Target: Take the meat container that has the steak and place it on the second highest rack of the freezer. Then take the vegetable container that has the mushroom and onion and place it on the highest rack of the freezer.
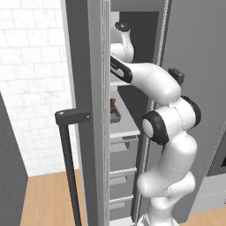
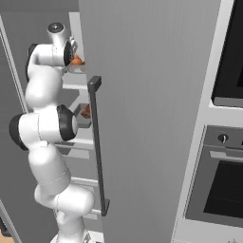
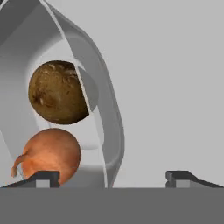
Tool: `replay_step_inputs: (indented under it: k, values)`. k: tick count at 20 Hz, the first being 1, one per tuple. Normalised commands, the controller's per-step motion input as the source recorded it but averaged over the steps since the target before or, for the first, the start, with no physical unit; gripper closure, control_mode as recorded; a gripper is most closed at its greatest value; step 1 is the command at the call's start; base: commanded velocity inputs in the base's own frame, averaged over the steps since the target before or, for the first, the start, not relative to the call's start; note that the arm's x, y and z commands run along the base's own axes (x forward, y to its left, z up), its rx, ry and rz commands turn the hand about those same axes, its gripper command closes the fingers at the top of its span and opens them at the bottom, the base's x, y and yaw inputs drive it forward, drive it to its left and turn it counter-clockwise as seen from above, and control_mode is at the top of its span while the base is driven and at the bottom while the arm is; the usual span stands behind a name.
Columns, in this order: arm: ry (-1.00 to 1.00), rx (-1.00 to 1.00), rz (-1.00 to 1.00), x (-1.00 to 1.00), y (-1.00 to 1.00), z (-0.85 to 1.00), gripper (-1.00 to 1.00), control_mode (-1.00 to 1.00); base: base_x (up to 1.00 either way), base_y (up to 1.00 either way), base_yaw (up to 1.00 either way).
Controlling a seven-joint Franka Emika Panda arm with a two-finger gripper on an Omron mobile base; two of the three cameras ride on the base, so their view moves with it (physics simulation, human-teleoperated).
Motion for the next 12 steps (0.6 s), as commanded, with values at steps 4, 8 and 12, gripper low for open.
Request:
replay_step_inputs:
  k: [4,8,12]
  values:
    - [0.00,0.20,0.00,-1.00,-0.01,0.22,-1.00,-1.00,0.00,0.00,0.00]
    - [-0.03,0.09,0.03,-1.00,-0.04,-0.16,-1.00,-1.00,0.00,0.00,0.00]
    - [-0.11,0.02,0.08,-1.00,0.00,-0.85,-1.00,-1.00,0.00,0.00,0.00]
